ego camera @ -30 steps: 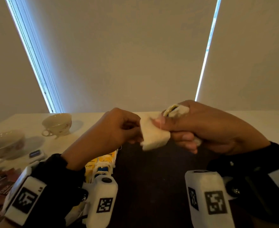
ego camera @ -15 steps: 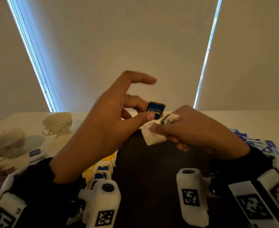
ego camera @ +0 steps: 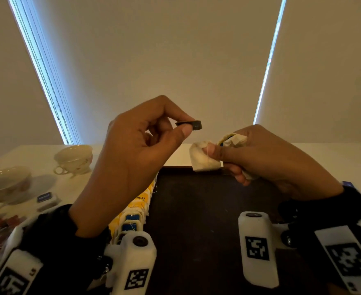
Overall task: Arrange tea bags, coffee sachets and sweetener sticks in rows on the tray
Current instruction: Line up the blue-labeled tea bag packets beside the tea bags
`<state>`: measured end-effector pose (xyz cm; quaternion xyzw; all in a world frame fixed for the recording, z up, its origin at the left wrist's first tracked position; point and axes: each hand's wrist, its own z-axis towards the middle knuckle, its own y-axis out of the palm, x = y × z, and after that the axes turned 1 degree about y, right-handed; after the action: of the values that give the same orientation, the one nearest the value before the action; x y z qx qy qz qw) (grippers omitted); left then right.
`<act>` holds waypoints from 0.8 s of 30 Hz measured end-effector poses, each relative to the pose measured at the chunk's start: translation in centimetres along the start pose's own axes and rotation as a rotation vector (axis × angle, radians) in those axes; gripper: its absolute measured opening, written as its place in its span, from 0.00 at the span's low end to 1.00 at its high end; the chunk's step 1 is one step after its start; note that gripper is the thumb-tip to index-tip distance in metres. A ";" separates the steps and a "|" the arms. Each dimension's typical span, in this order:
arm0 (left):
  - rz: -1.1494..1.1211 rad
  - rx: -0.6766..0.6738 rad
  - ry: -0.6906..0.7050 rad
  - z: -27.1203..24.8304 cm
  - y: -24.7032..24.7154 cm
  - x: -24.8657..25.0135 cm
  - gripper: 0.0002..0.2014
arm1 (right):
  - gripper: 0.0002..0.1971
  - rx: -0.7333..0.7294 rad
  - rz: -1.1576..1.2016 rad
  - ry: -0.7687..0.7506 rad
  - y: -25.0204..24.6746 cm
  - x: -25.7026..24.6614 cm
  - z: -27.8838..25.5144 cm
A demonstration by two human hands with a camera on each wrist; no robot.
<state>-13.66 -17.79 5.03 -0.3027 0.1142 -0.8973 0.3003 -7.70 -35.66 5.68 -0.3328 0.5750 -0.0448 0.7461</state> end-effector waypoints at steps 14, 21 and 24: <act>-0.224 -0.180 -0.149 -0.1 0.5 -0.2 0.04 | 0.25 0.029 0.117 0.004 0.0 -0.3 0.0; -0.223 -0.123 -0.246 -0.3 0.9 -0.4 0.04 | 0.22 0.028 0.170 0.011 -0.3 -0.5 0.0; -0.208 -0.087 -0.254 -0.2 1.1 -0.6 0.02 | 0.23 0.023 0.169 -0.003 -0.3 -0.4 0.1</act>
<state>-12.93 -18.29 4.14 -0.4366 0.0823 -0.8722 0.2045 -7.64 -35.64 6.15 -0.2745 0.5995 0.0123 0.7518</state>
